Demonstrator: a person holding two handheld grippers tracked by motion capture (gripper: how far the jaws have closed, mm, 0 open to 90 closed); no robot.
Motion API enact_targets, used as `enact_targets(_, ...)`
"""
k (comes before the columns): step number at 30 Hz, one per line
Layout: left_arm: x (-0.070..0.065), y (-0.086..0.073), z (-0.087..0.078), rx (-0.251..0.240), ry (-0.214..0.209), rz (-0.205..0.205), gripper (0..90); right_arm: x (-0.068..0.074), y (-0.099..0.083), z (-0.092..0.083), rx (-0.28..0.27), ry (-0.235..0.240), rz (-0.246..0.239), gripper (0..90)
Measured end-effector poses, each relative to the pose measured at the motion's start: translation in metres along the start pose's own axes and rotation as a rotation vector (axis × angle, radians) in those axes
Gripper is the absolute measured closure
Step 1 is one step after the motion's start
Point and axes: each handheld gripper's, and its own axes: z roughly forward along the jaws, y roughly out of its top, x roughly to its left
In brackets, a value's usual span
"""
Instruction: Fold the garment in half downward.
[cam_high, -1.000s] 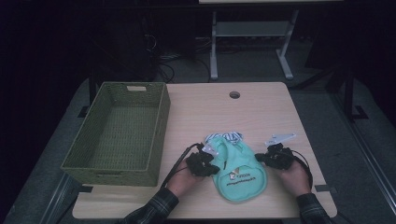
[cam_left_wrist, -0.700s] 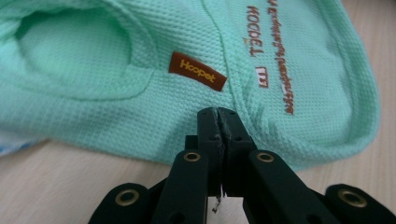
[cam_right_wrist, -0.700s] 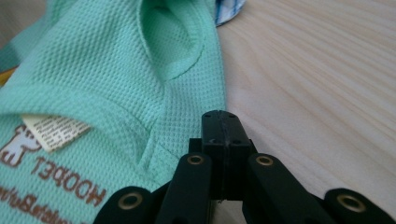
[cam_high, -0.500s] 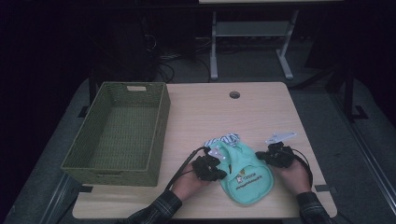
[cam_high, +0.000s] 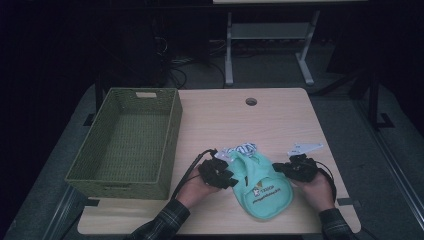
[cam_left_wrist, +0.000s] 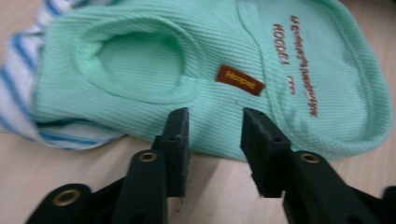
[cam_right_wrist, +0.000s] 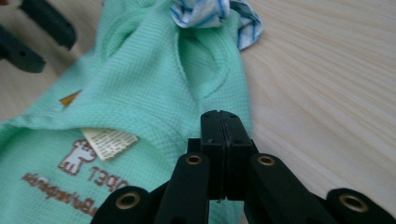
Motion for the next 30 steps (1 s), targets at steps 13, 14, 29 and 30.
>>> enact_targets(13, 0.024, 0.015, -0.018, -0.051, 0.064, -0.017, 37.1, 0.02, -0.001, 0.0, 0.001, 0.058, -0.031, 89.7)
enact_targets(14, 0.027, 0.017, -0.019, -0.052, 0.07, -0.016, 36.0, 0.022, -0.001, 0.0, 0.002, 0.059, -0.031, 89.7)
enact_targets(29, 0.065, 0.034, -0.018, -0.1, 0.122, -0.063, 27.0, 0.036, 0.007, 0.009, -0.042, 0.099, -0.041, 89.7)
enact_targets(30, 0.066, 0.035, -0.017, -0.11, 0.122, -0.07, 26.9, 0.035, 0.009, 0.011, -0.043, 0.097, -0.048, 89.7)
